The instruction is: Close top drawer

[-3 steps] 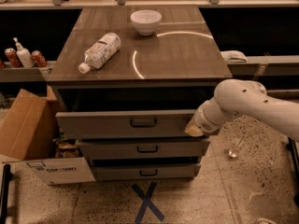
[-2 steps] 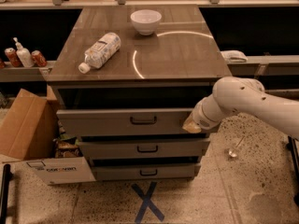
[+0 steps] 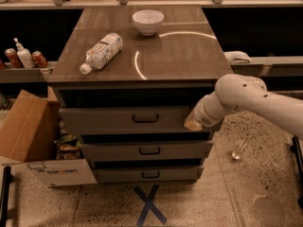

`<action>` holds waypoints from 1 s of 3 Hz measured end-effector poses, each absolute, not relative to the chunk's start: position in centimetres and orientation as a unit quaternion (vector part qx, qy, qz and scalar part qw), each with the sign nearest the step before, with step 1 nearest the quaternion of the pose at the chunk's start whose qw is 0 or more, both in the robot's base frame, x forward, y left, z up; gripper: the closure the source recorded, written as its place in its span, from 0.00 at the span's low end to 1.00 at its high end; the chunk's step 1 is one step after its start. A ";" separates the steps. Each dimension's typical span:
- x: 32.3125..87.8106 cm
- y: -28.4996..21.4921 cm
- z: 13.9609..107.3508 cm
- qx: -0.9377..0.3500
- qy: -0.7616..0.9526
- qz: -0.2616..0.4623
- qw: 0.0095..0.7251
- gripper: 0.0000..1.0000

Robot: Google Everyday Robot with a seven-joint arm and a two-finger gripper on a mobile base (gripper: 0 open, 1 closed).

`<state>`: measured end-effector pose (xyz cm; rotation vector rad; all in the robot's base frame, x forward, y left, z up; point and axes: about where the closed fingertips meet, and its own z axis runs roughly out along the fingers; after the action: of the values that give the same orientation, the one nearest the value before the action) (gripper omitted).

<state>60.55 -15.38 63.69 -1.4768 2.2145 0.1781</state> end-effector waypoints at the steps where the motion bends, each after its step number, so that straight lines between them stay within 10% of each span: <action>1: 61.0 -15.6 63.7 -0.533 0.810 0.068 0.236 1.00; 3: 59.7 -17.6 63.5 -0.524 0.817 0.088 0.225 1.00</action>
Offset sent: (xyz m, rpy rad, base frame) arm 0.0127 -0.0188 0.0015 0.0344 0.0114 -0.0535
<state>59.68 -17.56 63.53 -1.4465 2.2534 0.2430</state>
